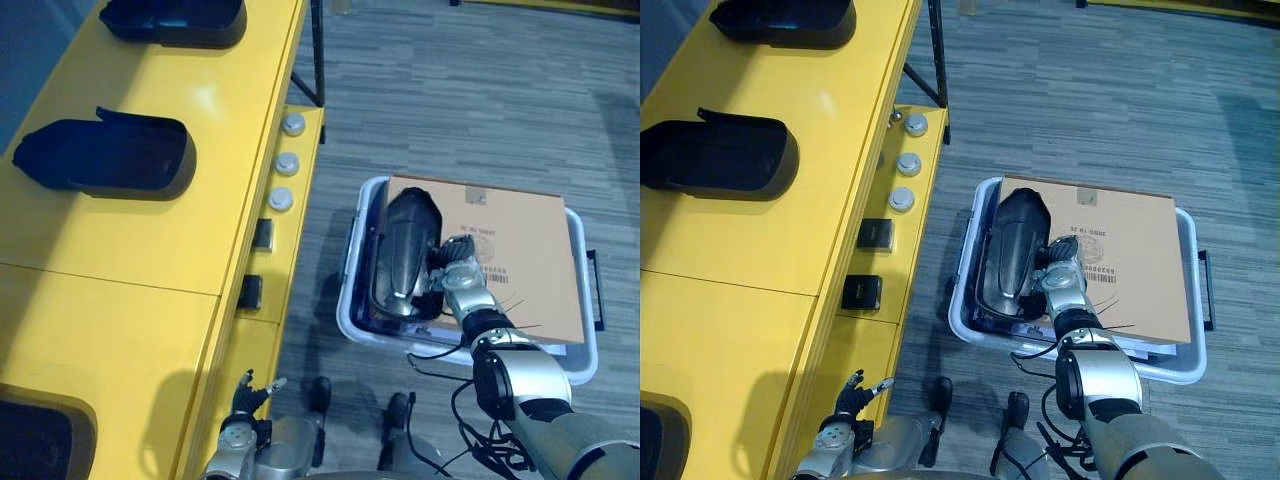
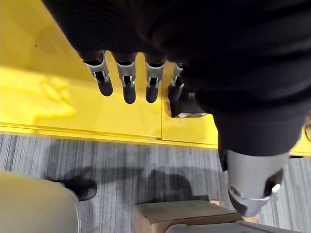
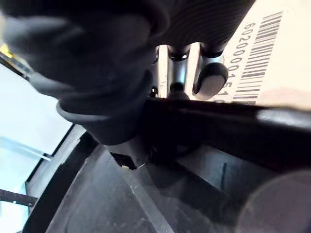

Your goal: Walk over and take plastic housings, then place them on the shelf

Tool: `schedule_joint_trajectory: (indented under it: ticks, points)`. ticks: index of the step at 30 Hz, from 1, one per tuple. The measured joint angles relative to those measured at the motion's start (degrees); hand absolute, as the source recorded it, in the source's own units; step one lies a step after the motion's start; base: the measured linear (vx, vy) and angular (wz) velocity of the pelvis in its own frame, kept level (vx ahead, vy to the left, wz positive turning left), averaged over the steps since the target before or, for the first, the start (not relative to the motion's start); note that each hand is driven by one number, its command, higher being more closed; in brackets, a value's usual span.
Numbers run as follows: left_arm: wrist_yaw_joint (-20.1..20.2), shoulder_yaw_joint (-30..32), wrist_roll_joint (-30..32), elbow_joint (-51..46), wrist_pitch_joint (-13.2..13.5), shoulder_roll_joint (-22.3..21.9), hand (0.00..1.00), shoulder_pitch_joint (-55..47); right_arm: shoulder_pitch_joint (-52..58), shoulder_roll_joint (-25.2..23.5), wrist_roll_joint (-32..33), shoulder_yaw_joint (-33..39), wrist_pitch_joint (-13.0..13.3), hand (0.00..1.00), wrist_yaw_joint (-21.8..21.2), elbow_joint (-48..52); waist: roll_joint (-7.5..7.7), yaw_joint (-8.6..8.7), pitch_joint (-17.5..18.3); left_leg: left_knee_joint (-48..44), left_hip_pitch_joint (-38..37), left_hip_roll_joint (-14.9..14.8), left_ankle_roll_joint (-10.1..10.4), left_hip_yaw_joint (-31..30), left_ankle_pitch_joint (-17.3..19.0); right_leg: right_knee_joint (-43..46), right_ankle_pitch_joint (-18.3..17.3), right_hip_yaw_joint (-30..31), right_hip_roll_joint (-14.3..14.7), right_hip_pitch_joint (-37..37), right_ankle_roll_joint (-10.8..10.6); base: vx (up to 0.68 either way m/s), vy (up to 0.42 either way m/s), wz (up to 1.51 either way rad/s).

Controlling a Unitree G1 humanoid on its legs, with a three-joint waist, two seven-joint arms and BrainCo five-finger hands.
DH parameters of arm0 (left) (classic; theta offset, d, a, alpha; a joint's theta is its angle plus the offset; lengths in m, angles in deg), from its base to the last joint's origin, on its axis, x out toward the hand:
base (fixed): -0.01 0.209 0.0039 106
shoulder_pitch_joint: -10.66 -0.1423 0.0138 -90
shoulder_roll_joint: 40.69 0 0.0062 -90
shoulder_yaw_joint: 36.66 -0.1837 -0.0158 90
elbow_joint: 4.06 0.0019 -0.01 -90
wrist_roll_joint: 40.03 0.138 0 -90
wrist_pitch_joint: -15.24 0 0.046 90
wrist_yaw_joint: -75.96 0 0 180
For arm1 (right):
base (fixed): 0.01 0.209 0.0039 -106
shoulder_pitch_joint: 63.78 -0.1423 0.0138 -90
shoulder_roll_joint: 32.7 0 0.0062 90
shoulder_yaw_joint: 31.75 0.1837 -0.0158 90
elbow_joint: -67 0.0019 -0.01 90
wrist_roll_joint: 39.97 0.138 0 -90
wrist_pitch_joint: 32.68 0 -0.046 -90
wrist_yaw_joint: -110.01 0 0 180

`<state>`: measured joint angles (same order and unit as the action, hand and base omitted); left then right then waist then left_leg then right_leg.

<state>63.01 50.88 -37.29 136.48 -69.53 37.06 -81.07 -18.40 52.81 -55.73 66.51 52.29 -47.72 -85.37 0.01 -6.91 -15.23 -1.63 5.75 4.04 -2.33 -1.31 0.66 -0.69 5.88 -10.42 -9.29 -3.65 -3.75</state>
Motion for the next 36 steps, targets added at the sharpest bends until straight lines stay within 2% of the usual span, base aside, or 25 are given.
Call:
schedule_joint_trajectory:
  ticks: [7,10,13,19,22,26,31,36]
  points:
    - [0.01,-0.26,-1.08,0.82,0.04,0.18,0.0,0.03,6.55,-0.05,1.72,-0.75,0.36,1.0,0.56,13.7,0.21,0.29,0.2,1.71,-1.44,-0.09,0.04,1.27,-0.93,0.01,-1.3,1.03,0.03,0.04,-0.89,-0.06,-0.047,-0.12]
    - [0.02,-0.38,-1.08,1.24,0.02,0.32,0.0,-0.01,10.19,-0.22,1.68,-1.7,1.69,1.0,1.58,21.79,0.37,1.8,0.59,1.84,-1.67,-0.18,0.43,1.3,-1.22,-0.02,-1.8,1.0,0.11,0.17,-1.49,-0.04,-0.055,-0.04]
    - [-0.16,-1.68,-1.0,-1.2,-0.11,0.42,0.0,-2.21,15.14,-0.85,1.47,-1.55,2.44,1.0,3.02,30.15,0.61,2.95,2.97,3.13,-2.17,-0.39,0.68,1.02,-1.9,-0.68,-1.84,0.78,0.36,0.44,-1.56,-0.02,-0.05,0.01]
    - [-0.94,-6.5,-0.28,-24.8,-0.2,-0.1,0.0,-7.5,22.35,-1.39,-4.4,0.81,2.57,1.0,5.42,44.11,0.97,3.16,5.69,3.33,-2.45,-0.43,0.6,-0.07,-2.12,-1.37,-1.84,-0.41,0.35,1.58,-1.57,-0.02,-0.014,0.09]
    - [-0.91,-6.79,0.26,-41.43,0.38,-0.1,0.0,-9.57,23.35,-2.34,-8.53,0.84,2.59,1.0,5.85,50.31,0.99,3.26,6.59,3.41,-2.49,-0.47,0.66,-0.29,-2.16,-1.44,-1.94,-0.51,0.39,1.65,-1.7,-0.04,-0.014,0.03]
    - [-1.73,-6.59,0.91,-56.87,2.0,-0.16,0.0,-10.33,24.05,-3.35,-12.19,0.25,2.75,1.0,6.57,55.49,0.95,3.27,7.41,3.7,-3.55,-0.43,0.62,-0.31,-2.49,-1.52,-2.01,-0.7,0.32,2.63,-1.78,-0.01,-0.004,0.02]
    - [-4.46,-7.15,1.47,-68.63,3.99,-0.26,0.0,-10.26,24.05,-4.49,-14.16,-1.8,3.03,1.0,6.51,59.49,1.02,3.31,8.98,3.78,-4.38,-0.1,0.61,-0.38,-2.5,-1.53,-2.02,-0.86,0.01,3.51,-1.8,0.0,0.003,0.01]
    - [-5.0,-10.13,1.45,-70.59,4.06,-0.32,0.0,-7.53,24.03,-7.03,-14.84,-5.6,3.52,1.0,5.74,60.98,1.51,3.23,9.72,4.08,-4.92,-0.07,0.29,-0.27,-2.75,-1.45,-2.06,-0.88,-0.04,3.86,-1.83,-0.04,-0.002,0.0]
